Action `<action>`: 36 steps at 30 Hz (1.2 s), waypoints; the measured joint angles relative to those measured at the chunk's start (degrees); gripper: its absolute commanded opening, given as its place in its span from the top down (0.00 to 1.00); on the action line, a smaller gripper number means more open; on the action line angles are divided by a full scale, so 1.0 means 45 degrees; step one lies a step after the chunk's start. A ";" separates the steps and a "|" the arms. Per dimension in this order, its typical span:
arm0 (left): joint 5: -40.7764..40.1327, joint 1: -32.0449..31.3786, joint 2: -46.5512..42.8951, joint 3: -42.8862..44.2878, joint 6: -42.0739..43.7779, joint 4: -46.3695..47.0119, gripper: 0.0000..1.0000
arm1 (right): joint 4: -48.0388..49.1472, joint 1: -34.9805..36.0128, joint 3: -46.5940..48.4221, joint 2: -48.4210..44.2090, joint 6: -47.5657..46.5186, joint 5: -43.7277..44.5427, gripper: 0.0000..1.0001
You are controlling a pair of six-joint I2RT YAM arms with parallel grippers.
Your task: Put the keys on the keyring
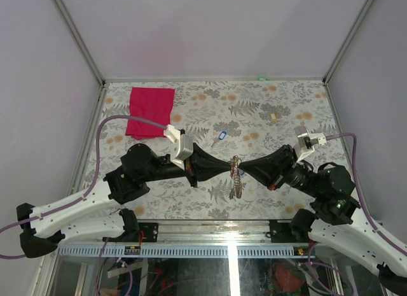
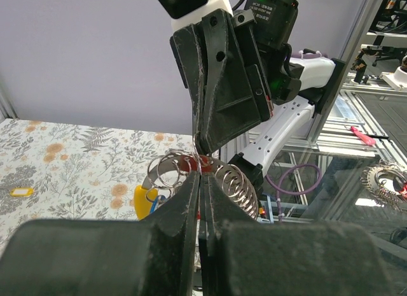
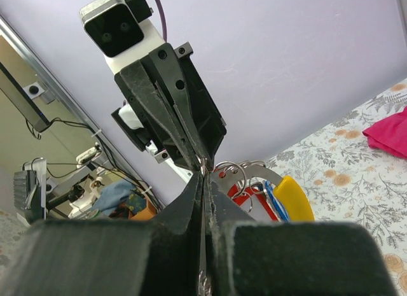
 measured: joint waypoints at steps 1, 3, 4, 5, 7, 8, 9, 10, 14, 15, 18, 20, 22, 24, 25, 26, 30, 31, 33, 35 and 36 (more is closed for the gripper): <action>0.0005 0.0000 0.0005 0.0000 0.0000 -0.0005 1.00 | 0.0000 0.0000 0.0000 -0.0024 0.0010 0.0078 1.00; 0.0005 0.0000 0.0005 0.0000 0.0000 0.0000 1.00 | -0.0005 0.0000 0.0000 -0.0063 0.0024 0.0185 1.00; 0.0005 0.0000 0.0005 0.0000 0.0000 0.0000 1.00 | -0.0010 0.0000 -0.0005 -0.0068 0.0029 0.0194 1.00; 0.0005 0.0000 0.0005 0.0000 0.0000 0.0000 1.00 | -0.0005 0.0000 -0.0010 -0.0073 0.0034 0.0204 1.00; 0.0010 0.0000 0.0005 0.0000 0.0000 -0.0005 1.00 | -0.0005 0.0000 -0.0044 -0.0087 0.0073 0.0257 1.00; 0.0010 0.0000 0.0005 0.0000 0.0000 -0.0005 1.00 | -0.0005 0.0000 -0.0058 -0.0102 0.0083 0.0277 1.00; 0.0010 0.0000 0.0005 0.0000 0.0000 -0.0005 1.00 | -0.0010 0.0000 -0.0068 -0.0102 0.0097 0.0291 1.00; 0.0010 0.0000 0.0005 0.0000 0.0000 -0.0005 1.00 | -0.0010 0.0000 -0.0068 -0.0107 0.0112 0.0291 1.00; 0.0010 0.0000 0.0005 0.0000 0.0000 -0.0005 1.00 | -0.0010 0.0000 -0.0068 -0.0121 0.0136 0.0316 1.00; 0.0010 0.0000 0.0005 0.0000 0.0000 -0.0005 1.00 | -0.0015 0.0000 -0.0068 -0.0126 0.0175 0.0359 1.00; 0.0005 0.0000 0.0010 0.0000 0.0000 -0.0005 1.00 | -0.0005 0.0000 -0.0107 -0.0151 0.0306 0.0500 1.00; 0.0000 0.0000 0.0024 0.0000 0.0000 -0.0005 1.00 | 0.0000 0.0005 -0.0141 -0.0165 0.0432 0.0607 1.00; -0.0005 0.0000 0.0029 0.0000 0.0000 0.0000 0.98 | 0.0015 0.0010 -0.0151 -0.0160 0.0529 0.0670 1.00; -0.0005 0.0000 0.0039 0.0000 0.0005 0.0019 0.95 | 0.0102 0.0010 -0.0165 -0.0146 0.0627 0.0733 1.00; -0.0010 0.0000 0.0044 0.0000 0.0000 0.0049 0.92 | 0.0165 0.0010 -0.0165 -0.0126 0.0661 0.0767 1.00; -0.0005 0.0000 0.0053 0.0000 0.0005 0.0083 0.90 | 0.0253 0.0010 -0.0165 -0.0092 0.0699 0.0816 1.00; 0.0044 -0.0005 0.0068 0.0000 0.0005 0.0102 0.86 | 0.0816 0.0005 -0.0180 -0.0029 0.0748 0.1190 1.00; 0.0063 0.0000 0.0068 0.0000 0.0005 0.0102 0.85 | 0.0996 0.0010 -0.0189 -0.0039 0.0743 0.1277 1.00; 0.0097 -0.0005 0.0063 0.0000 0.0005 0.0102 0.84 | 0.1273 0.0005 -0.0209 -0.0097 0.0738 0.1481 1.00; 0.0117 -0.0005 0.0068 0.0000 0.0000 0.0102 0.82 | 0.1447 0.0005 -0.0214 -0.0165 0.0724 0.1632 1.00; 0.0131 0.0000 0.0068 0.0000 0.0000 0.0102 0.81 | 0.1530 0.0005 -0.0214 -0.0175 0.0699 0.1632 1.00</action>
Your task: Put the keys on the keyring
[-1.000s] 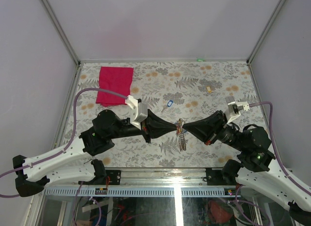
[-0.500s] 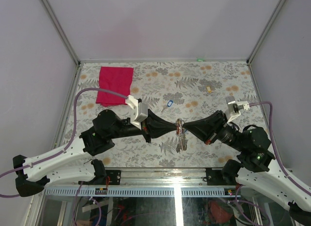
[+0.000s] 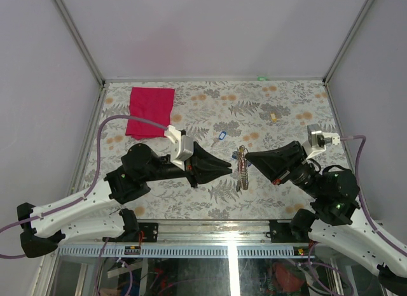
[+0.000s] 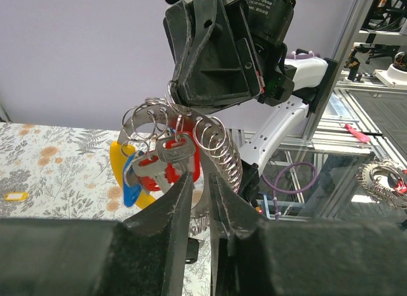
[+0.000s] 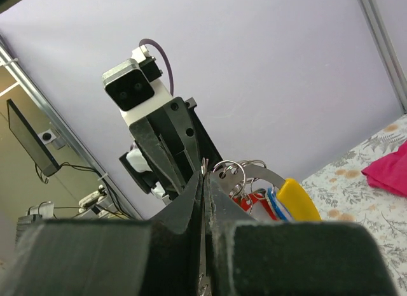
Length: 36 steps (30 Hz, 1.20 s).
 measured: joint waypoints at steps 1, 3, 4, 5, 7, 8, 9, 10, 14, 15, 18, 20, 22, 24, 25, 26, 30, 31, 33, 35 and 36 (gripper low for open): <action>0.0005 0.0000 -0.0005 0.0000 0.0000 0.0000 0.81 | 0.0092 0.0000 0.0000 -0.0010 -0.0068 -0.0010 1.00; 0.0000 0.0000 -0.0005 0.0000 -0.0005 0.0000 0.78 | 0.0126 0.0000 0.0000 -0.0015 -0.0248 -0.0029 1.00; -0.0005 0.0000 -0.0015 0.0000 -0.0010 0.0000 0.77 | 0.0107 0.0000 0.0000 -0.0015 -0.0442 -0.0102 1.00; -0.0015 0.0000 -0.0029 0.0000 -0.0024 0.0000 0.75 | 0.0073 0.0000 0.0005 -0.0015 -0.0607 -0.0165 1.00; -0.0131 0.0000 -0.0102 0.0000 -0.0063 0.0015 0.71 | -0.0049 0.0000 0.0039 -0.0015 -0.1064 -0.0466 1.00; -0.0175 0.0000 -0.0136 0.0000 -0.0073 0.0029 0.70 | -0.0121 0.0000 0.0073 -0.0015 -0.1292 -0.0602 1.00; -0.0228 -0.0005 -0.0180 0.0000 -0.0102 0.0068 0.69 | -0.0165 0.0000 0.0097 -0.0015 -0.1515 -0.0835 1.00; -0.0253 -0.0005 -0.0219 0.0000 -0.0146 0.0112 0.68 | -0.0219 0.0000 0.0121 -0.0019 -0.1724 -0.1010 1.00; -0.0277 -0.0005 -0.0267 0.0010 -0.0350 0.0593 0.66 | -0.0277 -0.0005 0.0155 -0.0034 -0.2307 -0.1695 1.00; -0.0272 -0.0005 -0.0262 0.0010 -0.0432 0.0695 0.66 | -0.0277 -0.0005 0.0165 -0.0034 -0.2424 -0.1846 1.00; -0.0233 -0.0005 -0.0160 0.0019 -0.0709 0.1151 0.65 | -0.0345 -0.0005 0.0257 -0.0034 -0.2730 -0.2181 1.00; -0.0170 -0.0005 -0.0015 0.0019 -0.0899 0.1520 0.67 | -0.0413 -0.0005 0.0398 -0.0034 -0.2934 -0.2336 1.00; -0.0112 -0.0019 0.0160 0.0019 -0.1103 0.1826 0.69 | -0.0452 -0.0005 0.0525 -0.0039 -0.3099 -0.2463 1.00; -0.0049 -0.0058 0.0311 0.0019 -0.1214 0.2045 0.71 | -0.0452 -0.0005 0.0588 -0.0083 -0.3206 -0.2492 1.00; 0.0000 -0.0087 0.0389 0.0019 -0.1287 0.2142 0.72 | -0.0466 -0.0005 0.0602 -0.0112 -0.3254 -0.2492 1.00; 0.0044 -0.0112 0.0457 0.0019 -0.1355 0.2210 0.72 | -0.0486 -0.0005 0.0607 -0.0131 -0.3288 -0.2492 1.00; 0.0185 -0.0209 0.0665 0.0019 -0.1511 0.2535 0.74 | -0.0699 -0.0005 0.0641 -0.0170 -0.3400 -0.2487 1.00; 0.0209 -0.0233 0.0704 0.0019 -0.1535 0.2608 0.75 | -0.0772 -0.0005 0.0651 -0.0175 -0.3429 -0.2487 1.00; 0.0267 -0.0287 0.0748 0.0019 -0.1579 0.2730 0.75 | -0.0889 -0.0005 0.0665 -0.0189 -0.3473 -0.2482 1.00; 0.0316 -0.0350 0.0772 0.0019 -0.1622 0.2793 0.76 | -0.1025 -0.0005 0.0675 -0.0204 -0.3526 -0.2477 1.00; 0.0350 -0.0355 0.0797 0.0019 -0.1632 0.2841 0.76 | -0.1035 -0.0005 0.0675 -0.0209 -0.3551 -0.2477 1.00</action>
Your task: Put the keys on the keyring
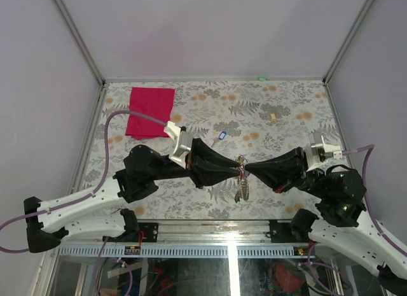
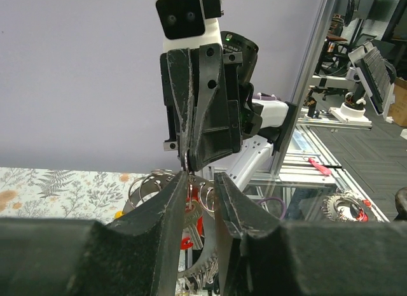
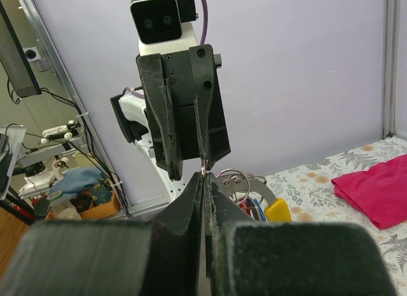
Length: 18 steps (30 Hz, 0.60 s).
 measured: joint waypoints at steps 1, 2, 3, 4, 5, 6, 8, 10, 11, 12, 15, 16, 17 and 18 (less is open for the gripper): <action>0.0010 -0.0015 0.0024 0.0000 -0.0015 0.0029 0.77 | 0.0000 0.0000 0.0000 -0.0005 -0.0019 0.0000 1.00; 0.0010 -0.0039 0.0049 0.0000 -0.0029 0.0053 0.77 | 0.0000 0.0000 0.0000 -0.0010 -0.0024 0.0000 1.00; 0.0005 -0.0058 0.0087 0.0005 -0.0034 0.0078 0.77 | 0.0000 0.0000 0.0000 -0.0015 -0.0029 0.0000 1.00; 0.0005 -0.0068 0.0121 0.0005 -0.0039 0.0097 0.78 | 0.0000 0.0000 0.0000 -0.0029 -0.0044 0.0000 1.00; 0.0005 -0.0068 0.0155 0.0005 -0.0039 0.0107 0.78 | 0.0000 0.0000 0.0000 -0.0049 -0.0058 0.0000 1.00; 0.0005 -0.0073 0.0189 0.0005 -0.0044 0.0112 0.78 | 0.0000 0.0000 0.0005 -0.0068 -0.0068 0.0000 1.00; 0.0005 -0.0078 0.0243 0.0005 -0.0044 0.0112 0.79 | 0.0000 0.0000 0.0005 -0.0097 -0.0078 0.0005 1.00; 0.0005 -0.0092 0.0277 0.0005 -0.0049 0.0117 0.80 | -0.0005 0.0000 0.0010 -0.0117 -0.0097 0.0010 1.00; 0.0000 -0.0117 0.0301 0.0005 -0.0044 0.0126 0.80 | 0.0000 0.0000 0.0019 -0.0121 -0.0097 0.0005 1.00; 0.0000 -0.0136 0.0316 0.0005 -0.0049 0.0146 0.81 | 0.0000 0.0000 0.0034 -0.0121 -0.0102 0.0005 1.00; 0.0000 -0.0151 0.0369 0.0005 -0.0049 0.0214 0.83 | 0.0000 0.0000 0.0063 -0.0121 -0.0107 0.0005 1.00; -0.0005 -0.0151 0.0389 0.0010 -0.0053 0.0228 0.83 | 0.0000 0.0000 0.0063 -0.0131 -0.0107 0.0010 1.00; -0.0005 -0.0151 0.0423 0.0034 -0.0053 0.0238 0.84 | -0.0005 0.0000 0.0063 -0.0136 -0.0107 0.0010 1.00; 0.0000 -0.0151 0.0442 0.0053 -0.0053 0.0257 0.84 | 0.0005 0.0000 0.0063 -0.0146 -0.0107 0.0015 1.00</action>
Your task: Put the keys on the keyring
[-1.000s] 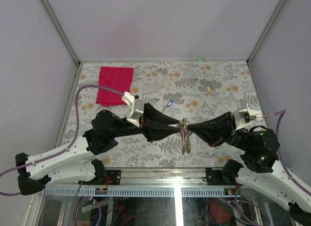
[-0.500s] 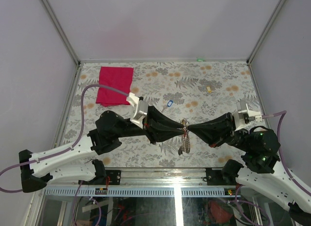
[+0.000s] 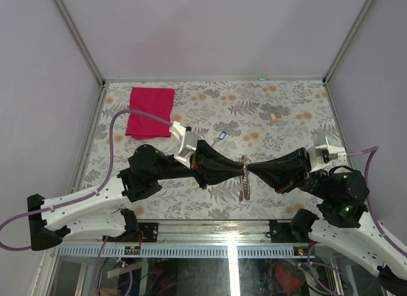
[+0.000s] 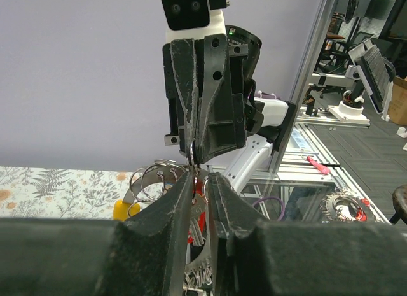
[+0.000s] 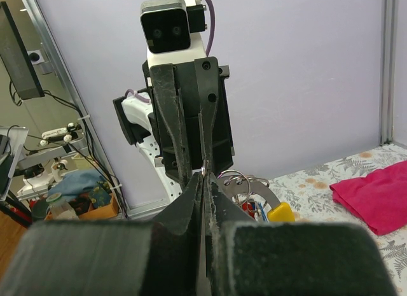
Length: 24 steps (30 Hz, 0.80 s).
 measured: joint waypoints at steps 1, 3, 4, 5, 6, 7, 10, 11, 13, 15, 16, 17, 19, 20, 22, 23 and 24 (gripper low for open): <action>0.0000 0.0000 0.0024 0.0024 -0.0005 0.0015 0.84 | 0.0010 0.0000 0.0000 -0.0019 0.0000 0.0000 1.00; 0.0000 0.0000 0.0053 0.0073 -0.0005 0.0034 0.85 | 0.0034 0.0000 0.0000 -0.0034 0.0000 0.0005 1.00; 0.0000 0.0000 0.0063 0.0078 -0.0010 0.0034 0.85 | 0.0034 0.0000 0.0005 -0.0039 0.0000 0.0000 1.00; 0.0000 0.0000 0.0073 0.0087 -0.0010 0.0034 0.85 | 0.0029 0.0000 0.0005 -0.0044 -0.0005 0.0005 1.00; 0.0000 0.0000 0.0083 0.0092 -0.0010 0.0034 0.85 | 0.0029 0.0000 0.0005 -0.0044 -0.0005 0.0005 1.00; 0.0000 0.0000 0.0087 0.0092 -0.0010 0.0034 0.85 | 0.0029 0.0000 0.0005 -0.0044 -0.0010 0.0005 1.00; 0.0000 0.0000 0.0097 0.0097 -0.0010 0.0039 0.81 | 0.0019 0.0000 0.0005 -0.0044 -0.0058 0.0005 1.00; 0.0005 0.0000 0.0102 0.0097 -0.0010 0.0039 0.80 | 0.0019 0.0000 0.0005 -0.0044 -0.0092 0.0010 1.00; 0.0000 -0.0005 0.0126 0.0117 -0.0029 0.0044 0.79 | 0.0024 0.0000 0.0005 -0.0044 -0.0126 0.0015 1.00; 0.0000 -0.0005 0.0126 0.0117 -0.0034 0.0044 0.78 | 0.0019 0.0000 0.0010 -0.0044 -0.0165 0.0015 1.00; -0.0005 -0.0005 0.0126 0.0121 -0.0034 0.0044 0.78 | 0.0019 0.0000 0.0010 -0.0044 -0.0189 0.0015 1.00; -0.0005 -0.0010 0.0126 0.0117 -0.0034 0.0044 0.78 | 0.0019 0.0000 0.0010 -0.0044 -0.0204 0.0010 1.00; -0.0019 -0.0010 0.0126 0.0121 -0.0034 0.0044 0.78 | 0.0019 0.0000 0.0010 -0.0044 -0.0243 0.0010 1.00; -0.0049 -0.0010 0.0126 0.0121 -0.0034 0.0044 0.79 | 0.0024 0.0000 0.0010 -0.0044 -0.0253 0.0010 1.00; -0.0112 -0.0010 0.0121 0.0121 -0.0034 0.0044 0.79 | 0.0024 0.0000 0.0010 -0.0049 -0.0296 0.0015 1.00; -0.0151 -0.0015 0.0117 0.0117 -0.0034 0.0044 0.79 | 0.0024 0.0000 0.0010 -0.0058 -0.0311 0.0019 1.00; -0.0170 -0.0029 0.0112 0.0117 -0.0034 0.0044 0.79 | 0.0019 0.0000 0.0010 -0.0063 -0.0321 0.0034 1.00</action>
